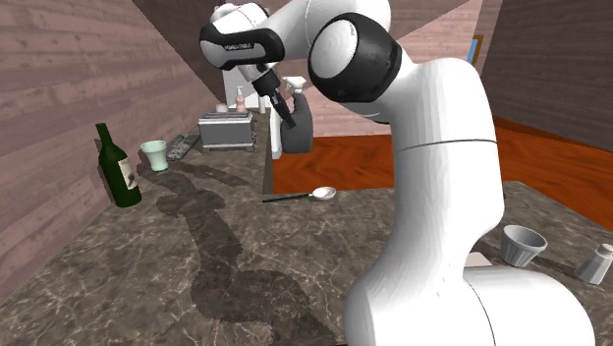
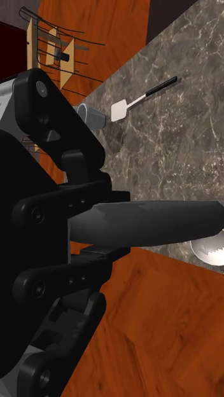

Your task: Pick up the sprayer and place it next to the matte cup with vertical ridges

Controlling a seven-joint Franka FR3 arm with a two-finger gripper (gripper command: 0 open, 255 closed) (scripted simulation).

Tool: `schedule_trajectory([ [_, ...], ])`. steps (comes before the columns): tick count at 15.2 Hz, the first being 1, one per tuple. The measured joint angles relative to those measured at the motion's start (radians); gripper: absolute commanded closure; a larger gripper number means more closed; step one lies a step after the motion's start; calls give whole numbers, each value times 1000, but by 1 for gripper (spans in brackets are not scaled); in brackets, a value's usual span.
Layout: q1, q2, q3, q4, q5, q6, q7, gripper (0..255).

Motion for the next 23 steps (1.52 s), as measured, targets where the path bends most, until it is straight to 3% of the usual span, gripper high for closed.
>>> schedule_trajectory([
  [13,171,93,-58,360,-101,-193,-145,255],
  [14,155,79,-54,344,-95,-190,-149,255],
  [17,-13,-50,-2,116,-13,-102,-126,255],
  [23,-306,-288,33,-206,135,75,-203,255],
])
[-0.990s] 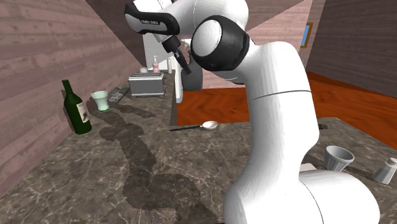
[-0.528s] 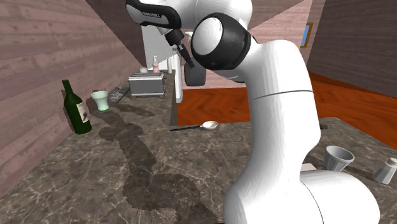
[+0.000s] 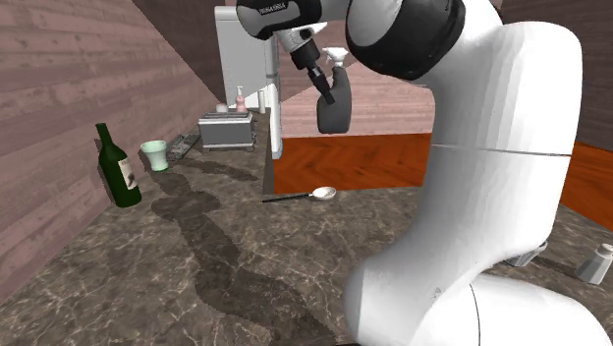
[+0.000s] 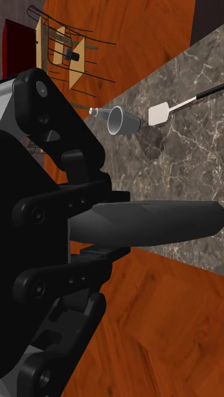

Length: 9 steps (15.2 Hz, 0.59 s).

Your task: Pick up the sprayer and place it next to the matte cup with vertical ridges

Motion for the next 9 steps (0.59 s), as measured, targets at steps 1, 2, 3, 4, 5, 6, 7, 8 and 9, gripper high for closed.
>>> schedule_trajectory([
  [1,-38,-38,0,-45,25,29,-17,255],
  [2,-77,-77,-3,-87,50,58,-39,255],
  [3,-116,-118,-9,-137,77,94,-61,255],
  [4,-148,-154,-18,-178,100,126,-84,255],
  [5,-183,-196,-31,-219,126,160,-116,255],
  [6,-205,-212,-44,-239,135,186,-143,255],
  [7,-225,-240,-56,-270,152,211,-163,255],
  [8,-243,-261,-69,-285,165,227,-190,255],
  [9,-264,-289,-87,-313,181,254,-220,255],
])
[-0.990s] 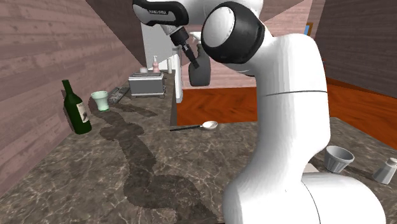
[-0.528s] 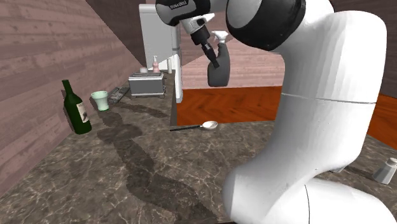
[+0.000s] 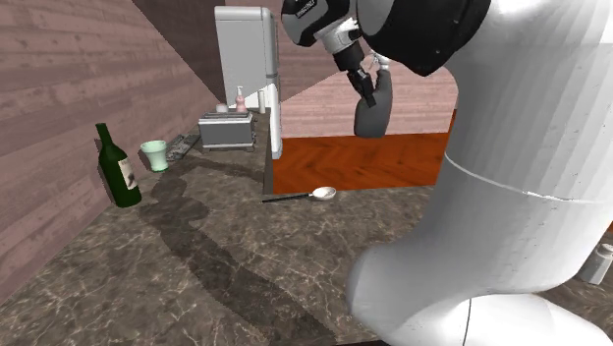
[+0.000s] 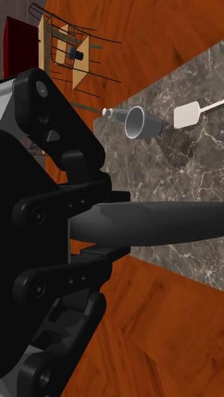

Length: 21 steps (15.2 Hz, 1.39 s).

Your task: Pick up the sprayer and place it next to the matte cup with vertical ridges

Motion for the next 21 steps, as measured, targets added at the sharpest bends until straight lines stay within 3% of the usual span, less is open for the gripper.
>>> schedule_trajectory([
  [8,-105,-156,-147,-176,84,176,-205,255],
  [21,-229,-169,-352,-234,98,367,-483,255],
])
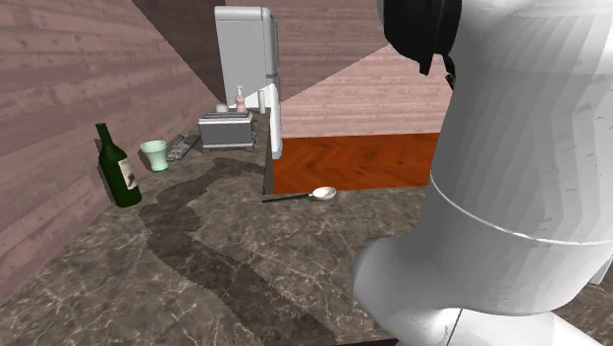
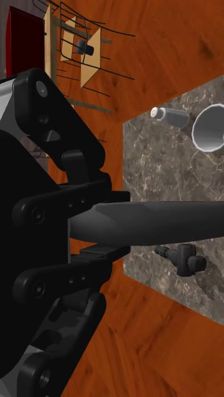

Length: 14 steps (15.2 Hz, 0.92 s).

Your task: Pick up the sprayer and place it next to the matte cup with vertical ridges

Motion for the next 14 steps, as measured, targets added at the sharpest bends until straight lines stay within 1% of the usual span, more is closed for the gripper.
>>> schedule_trajectory([
  [4,-41,25,-59,12,3,53,-87,255],
  [11,-105,127,-136,110,5,110,-219,255],
  [14,-113,138,-146,90,0,146,-221,255],
])
